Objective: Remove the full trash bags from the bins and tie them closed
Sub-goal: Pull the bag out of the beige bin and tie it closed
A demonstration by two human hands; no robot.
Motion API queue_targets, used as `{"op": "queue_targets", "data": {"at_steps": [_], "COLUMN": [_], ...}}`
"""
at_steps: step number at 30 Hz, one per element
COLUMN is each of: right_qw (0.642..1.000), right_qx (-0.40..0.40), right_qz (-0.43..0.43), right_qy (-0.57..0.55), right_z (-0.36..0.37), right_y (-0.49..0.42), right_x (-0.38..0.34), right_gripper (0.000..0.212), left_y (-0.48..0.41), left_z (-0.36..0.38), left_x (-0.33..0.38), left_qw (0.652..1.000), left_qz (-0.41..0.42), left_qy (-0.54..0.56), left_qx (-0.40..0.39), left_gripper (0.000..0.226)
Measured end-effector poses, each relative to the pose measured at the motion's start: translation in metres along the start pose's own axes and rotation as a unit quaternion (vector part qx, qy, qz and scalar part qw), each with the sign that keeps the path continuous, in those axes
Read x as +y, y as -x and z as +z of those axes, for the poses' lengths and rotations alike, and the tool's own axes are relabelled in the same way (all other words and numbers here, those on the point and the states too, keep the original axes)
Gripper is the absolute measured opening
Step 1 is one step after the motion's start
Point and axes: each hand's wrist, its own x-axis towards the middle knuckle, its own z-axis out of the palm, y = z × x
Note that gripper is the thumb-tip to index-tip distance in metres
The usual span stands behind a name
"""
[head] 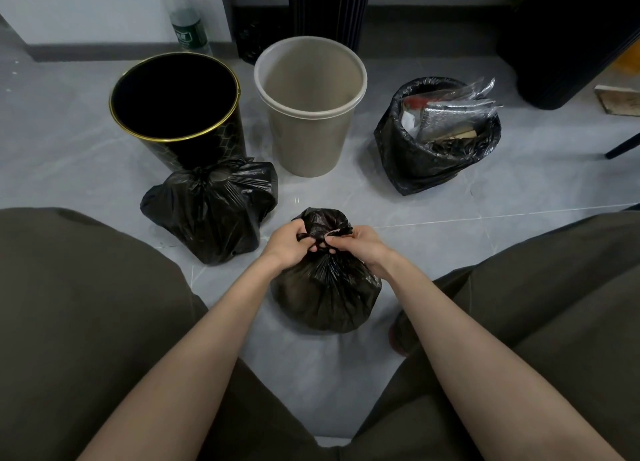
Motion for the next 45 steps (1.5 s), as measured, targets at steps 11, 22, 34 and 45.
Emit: {"op": "queue_targets", "data": {"at_steps": [11,22,34,45], "right_qw": [0.99,0.995,0.895,0.862], "right_qx": [-0.004,0.021,0.118,0.181], "right_qz": [0.118,-0.002,-0.164,-0.264], "right_qy": [-0.075,0.1,0.398,0.393], "right_z": [0.002,0.001,-0.007,-0.008], "right_y": [0.008,0.005,0.017,0.024], "right_x": [-0.005,0.0,0.001,0.035], "right_gripper": [0.014,0.027,0.032,0.028], "left_y": [0.002,-0.004,-0.028,-0.052], "left_z": [-0.004,0.012,-0.02,0.012], "left_x": [-0.009,-0.04,0.003,0.02], "left_qw": [0.986,0.991,0.975,0.877], "left_qz": [-0.087,-0.04,0.111,0.222], "left_qy": [0.014,-0.028,-0.169,-0.397], "left_qx": [-0.144,-0.128,-0.089,-0.153], "left_gripper": [0.036,0.034,0.036,0.09]}}
